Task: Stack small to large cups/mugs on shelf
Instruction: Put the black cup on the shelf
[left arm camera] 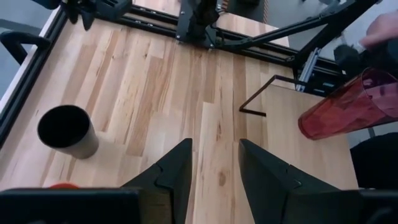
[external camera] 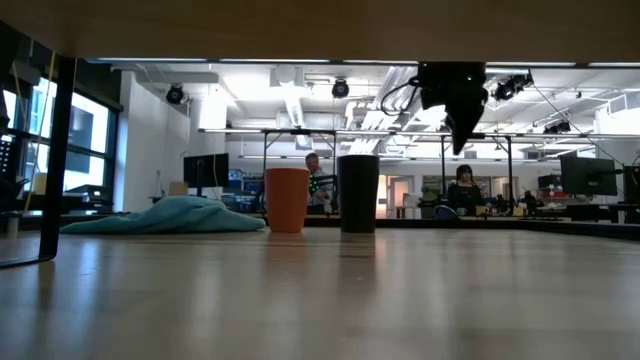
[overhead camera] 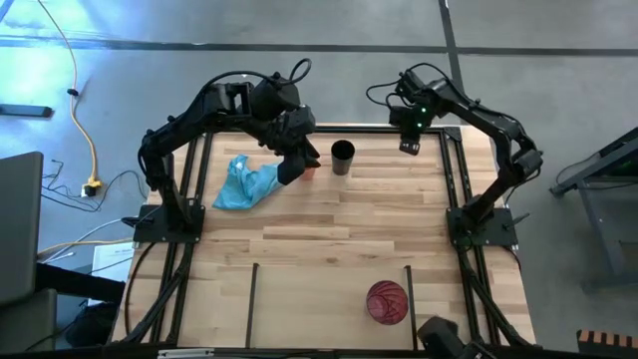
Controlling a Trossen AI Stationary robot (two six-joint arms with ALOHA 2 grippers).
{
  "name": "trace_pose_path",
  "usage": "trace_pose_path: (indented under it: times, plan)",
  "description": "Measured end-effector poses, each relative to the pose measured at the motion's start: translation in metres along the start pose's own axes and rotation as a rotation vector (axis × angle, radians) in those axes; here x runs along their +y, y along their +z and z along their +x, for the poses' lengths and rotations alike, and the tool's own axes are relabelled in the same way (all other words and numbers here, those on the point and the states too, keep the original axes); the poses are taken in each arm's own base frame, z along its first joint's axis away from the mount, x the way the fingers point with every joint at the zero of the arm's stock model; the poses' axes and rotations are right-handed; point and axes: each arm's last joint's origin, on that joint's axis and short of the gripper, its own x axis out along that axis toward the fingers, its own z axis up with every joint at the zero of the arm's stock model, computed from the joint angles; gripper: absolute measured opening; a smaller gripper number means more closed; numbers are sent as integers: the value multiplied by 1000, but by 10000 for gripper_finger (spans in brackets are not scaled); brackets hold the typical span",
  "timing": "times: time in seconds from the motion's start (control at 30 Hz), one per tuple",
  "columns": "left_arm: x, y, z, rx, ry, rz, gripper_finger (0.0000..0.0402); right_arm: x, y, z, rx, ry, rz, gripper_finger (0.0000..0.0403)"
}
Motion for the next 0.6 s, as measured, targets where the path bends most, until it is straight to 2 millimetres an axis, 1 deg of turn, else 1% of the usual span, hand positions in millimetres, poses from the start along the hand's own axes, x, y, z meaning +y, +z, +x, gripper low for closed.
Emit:
trace_pose_path:
  times: [0.1, 0.2, 0.4, 0.5, 0.6]
  plan:
    - [0, 0, 0, 4, 0, -16, 117, 4, 6, 0, -82, 78, 2, 114]
    - [0, -1, 0, 5, 0, -21, 117, 10, 14, 3, -132, 120, 13, 114]
    - [0, 0, 0, 5, 0, -22, 117, 25, 30, 17, -123, 184, 9, 114]
    - [1, 0, 4, 15, 1, -26, 117, 30, 38, 24, -125, 214, 35, 114]
    - [1, 0, 6, 19, -2, -28, 117, 33, 45, 23, -151, 227, 57, 114]
